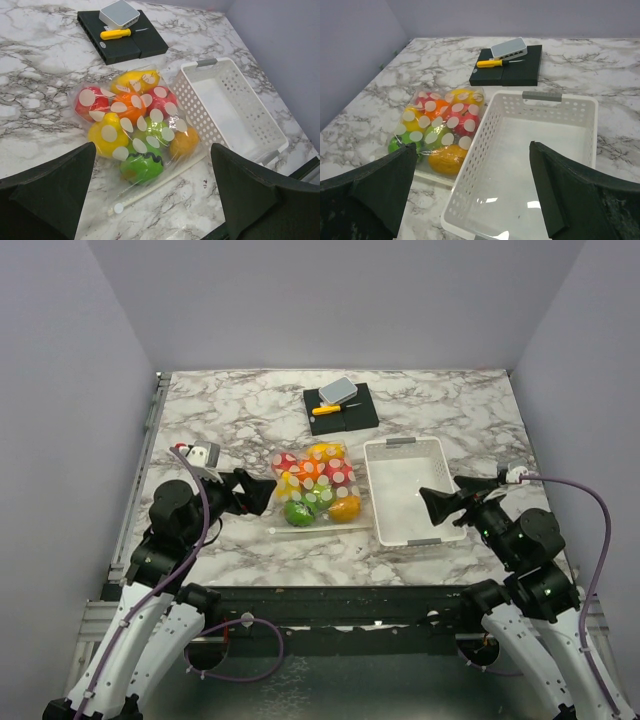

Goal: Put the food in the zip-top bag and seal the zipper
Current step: Reset both arms

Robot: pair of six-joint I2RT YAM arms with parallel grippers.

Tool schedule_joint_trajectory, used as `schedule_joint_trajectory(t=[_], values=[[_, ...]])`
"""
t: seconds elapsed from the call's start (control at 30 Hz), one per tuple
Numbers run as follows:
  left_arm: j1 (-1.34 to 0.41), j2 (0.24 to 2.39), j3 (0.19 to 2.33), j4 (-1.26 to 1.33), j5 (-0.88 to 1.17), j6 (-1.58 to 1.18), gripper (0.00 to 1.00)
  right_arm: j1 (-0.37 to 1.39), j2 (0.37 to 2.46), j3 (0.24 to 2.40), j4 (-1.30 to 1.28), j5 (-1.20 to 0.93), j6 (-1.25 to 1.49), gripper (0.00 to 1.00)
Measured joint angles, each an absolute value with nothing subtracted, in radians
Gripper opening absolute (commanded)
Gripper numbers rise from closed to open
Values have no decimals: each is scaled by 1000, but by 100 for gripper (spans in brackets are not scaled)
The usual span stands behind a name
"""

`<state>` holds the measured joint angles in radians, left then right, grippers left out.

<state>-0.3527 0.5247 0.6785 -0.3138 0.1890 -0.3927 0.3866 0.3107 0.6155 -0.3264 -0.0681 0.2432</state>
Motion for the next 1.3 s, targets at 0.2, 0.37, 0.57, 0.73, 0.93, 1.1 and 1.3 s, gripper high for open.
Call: schedule_joint_trajectory(t=[0.2, 0.37, 0.57, 0.73, 0.93, 1.1, 1.3], values=[[-353, 563, 678, -310, 202, -393, 99, 387, 310, 575, -306, -70, 233, 100], [-353, 596, 678, -311, 216, -396, 99, 387, 307, 572, -301, -70, 229, 100], [-353, 595, 678, -311, 220, -396, 99, 387, 307, 568, -294, -70, 226, 100], [-353, 594, 678, -311, 220, -397, 99, 387, 307, 568, -293, -70, 225, 100], [-353, 591, 678, -311, 220, -397, 99, 387, 306, 568, -293, -69, 224, 100], [-353, 581, 678, -311, 220, -401, 99, 387, 305, 568, -293, -64, 223, 100], [-353, 581, 678, -311, 220, -402, 99, 387, 305, 568, -293, -62, 223, 100]])
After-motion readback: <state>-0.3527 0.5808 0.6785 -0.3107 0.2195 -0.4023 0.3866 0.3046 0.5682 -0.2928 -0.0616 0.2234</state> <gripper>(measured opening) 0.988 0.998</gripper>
